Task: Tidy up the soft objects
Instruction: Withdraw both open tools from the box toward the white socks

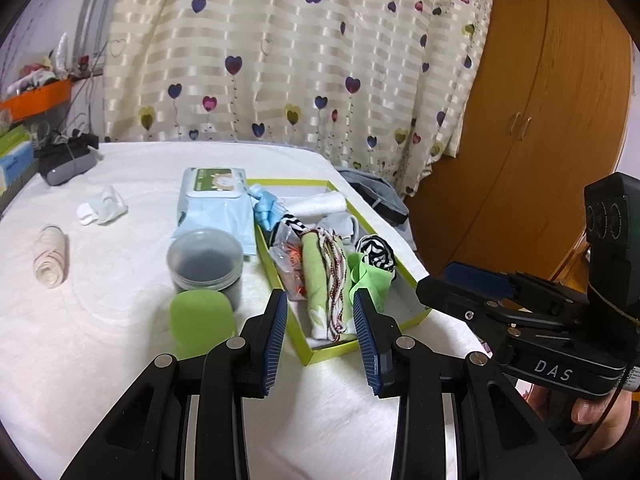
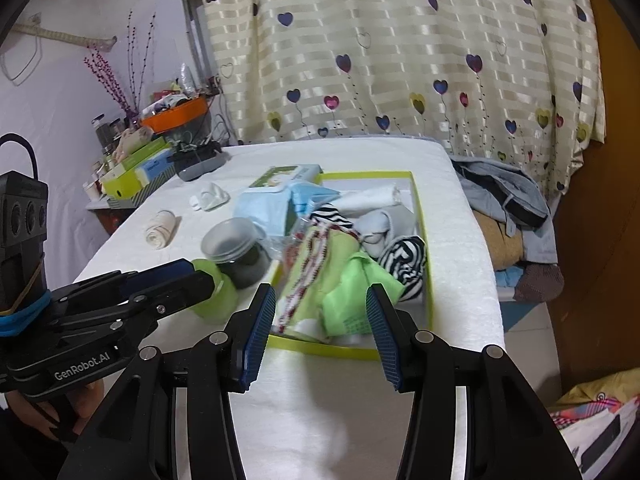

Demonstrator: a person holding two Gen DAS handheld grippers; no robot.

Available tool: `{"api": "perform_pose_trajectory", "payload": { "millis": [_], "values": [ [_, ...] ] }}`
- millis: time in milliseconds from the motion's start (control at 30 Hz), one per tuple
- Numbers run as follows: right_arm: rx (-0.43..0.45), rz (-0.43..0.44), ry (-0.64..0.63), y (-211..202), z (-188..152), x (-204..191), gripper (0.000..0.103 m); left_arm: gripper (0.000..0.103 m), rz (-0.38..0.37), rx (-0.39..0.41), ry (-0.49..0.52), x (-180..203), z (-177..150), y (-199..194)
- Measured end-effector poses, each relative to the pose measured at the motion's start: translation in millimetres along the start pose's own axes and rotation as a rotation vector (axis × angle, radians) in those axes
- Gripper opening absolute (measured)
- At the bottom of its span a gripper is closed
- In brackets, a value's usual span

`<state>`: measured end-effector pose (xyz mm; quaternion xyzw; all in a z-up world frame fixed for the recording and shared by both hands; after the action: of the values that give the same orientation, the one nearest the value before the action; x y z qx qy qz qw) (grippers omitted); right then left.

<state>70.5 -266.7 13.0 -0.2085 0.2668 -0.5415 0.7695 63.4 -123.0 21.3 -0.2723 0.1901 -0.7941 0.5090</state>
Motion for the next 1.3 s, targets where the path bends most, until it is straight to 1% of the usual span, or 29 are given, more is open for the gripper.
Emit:
{"api": "perform_pose_trajectory", "payload": {
  "millis": [333, 867, 1100, 1300],
  "values": [
    [-0.005, 0.005, -0.032, -2.6, 0.5, -19.9, 0.049, 0.032, 0.018, 0.014, -0.016, -11.4, -1.1, -11.2],
    [-0.01, 0.025, -0.058, 0.5, 4.1, -36.7, 0.049, 0.032, 0.043, 0.03, -0.049, -28.4, -2.5, -20.6],
    [-0.02, 0.041, -0.073, 7.3, 5.7, -48.1, 0.049, 0.032, 0.058, 0.029, -0.068, -40.2, -3.7, -22.4],
    [-0.024, 0.057, -0.089, 15.3, 8.8, -59.5, 0.049, 0.032, 0.081, 0.03, -0.096, -58.2, -4.1, -24.1]
  ]
}}
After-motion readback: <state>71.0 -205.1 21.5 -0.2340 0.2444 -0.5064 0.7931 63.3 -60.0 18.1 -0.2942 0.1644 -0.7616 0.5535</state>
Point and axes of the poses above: each gripper's, at about its wrist camera, not at the fingertips, and y roughly the way its jaws point, x to its right, z to its top, the point moved 5 cm from there along y, roughly the way its jaws point
